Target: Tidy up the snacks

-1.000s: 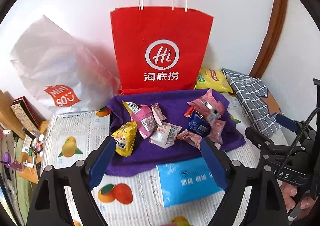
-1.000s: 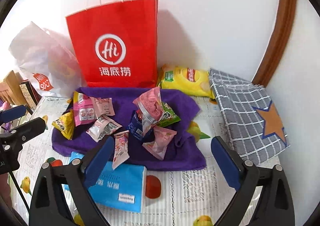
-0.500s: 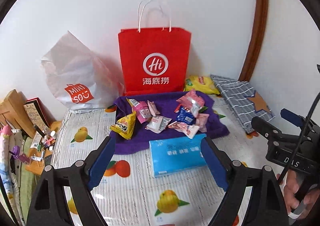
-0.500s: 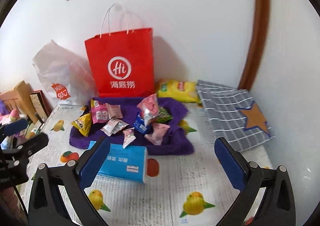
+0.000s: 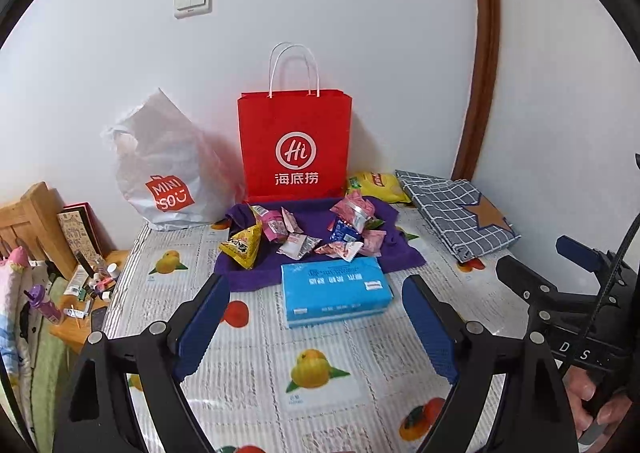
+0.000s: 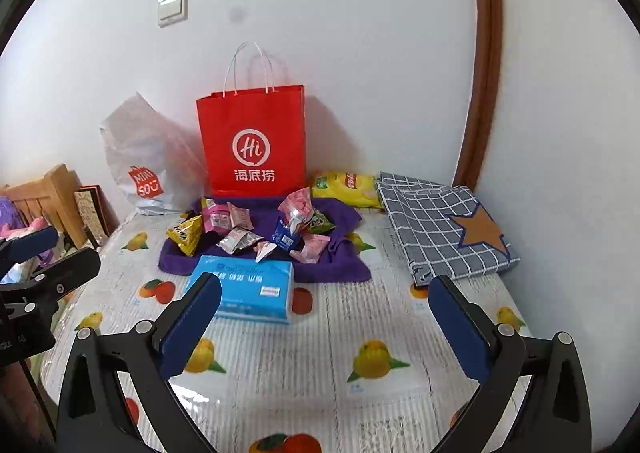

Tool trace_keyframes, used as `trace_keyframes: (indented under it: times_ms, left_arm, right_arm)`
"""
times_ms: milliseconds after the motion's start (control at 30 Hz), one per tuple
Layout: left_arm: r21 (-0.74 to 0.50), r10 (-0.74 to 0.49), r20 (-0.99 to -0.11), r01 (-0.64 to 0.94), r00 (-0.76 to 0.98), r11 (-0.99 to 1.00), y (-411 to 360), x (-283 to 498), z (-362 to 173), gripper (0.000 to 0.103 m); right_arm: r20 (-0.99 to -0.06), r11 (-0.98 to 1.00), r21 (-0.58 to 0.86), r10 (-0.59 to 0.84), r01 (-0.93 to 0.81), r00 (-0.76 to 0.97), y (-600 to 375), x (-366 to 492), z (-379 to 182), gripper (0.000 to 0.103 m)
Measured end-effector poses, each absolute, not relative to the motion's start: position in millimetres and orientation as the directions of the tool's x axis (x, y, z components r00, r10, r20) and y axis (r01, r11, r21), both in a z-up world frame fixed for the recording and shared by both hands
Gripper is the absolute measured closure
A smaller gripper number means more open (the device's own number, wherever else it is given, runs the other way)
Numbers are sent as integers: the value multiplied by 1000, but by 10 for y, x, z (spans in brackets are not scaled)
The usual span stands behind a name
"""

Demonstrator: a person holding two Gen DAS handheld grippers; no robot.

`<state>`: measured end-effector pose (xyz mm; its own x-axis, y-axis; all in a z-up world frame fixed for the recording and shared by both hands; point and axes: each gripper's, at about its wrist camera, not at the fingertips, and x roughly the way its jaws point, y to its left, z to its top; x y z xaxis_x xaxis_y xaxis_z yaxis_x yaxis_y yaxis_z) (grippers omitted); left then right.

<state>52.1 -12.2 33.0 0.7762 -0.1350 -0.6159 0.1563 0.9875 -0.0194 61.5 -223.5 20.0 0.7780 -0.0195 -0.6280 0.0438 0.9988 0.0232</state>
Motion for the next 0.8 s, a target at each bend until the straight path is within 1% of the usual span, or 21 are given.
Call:
trace_keyframes:
  times_ms: [133,333,800]
  left_arm:
    - [-7,-125,-606,151,786,988,-145,342,342,15]
    - [-6,-117,-597,142,793,990,-150,214,330,14]
    - [2,-99,-596,125,797,992,-118,137,318,14]
  right_arm:
    - [-619,998,50,-5,46,786,-2289,432,218,0]
    - [-596,998,41,-11,44,803,-2275,272,268,0]
    - [-597,997,56,-5,48,802,-2290,203,257,0]
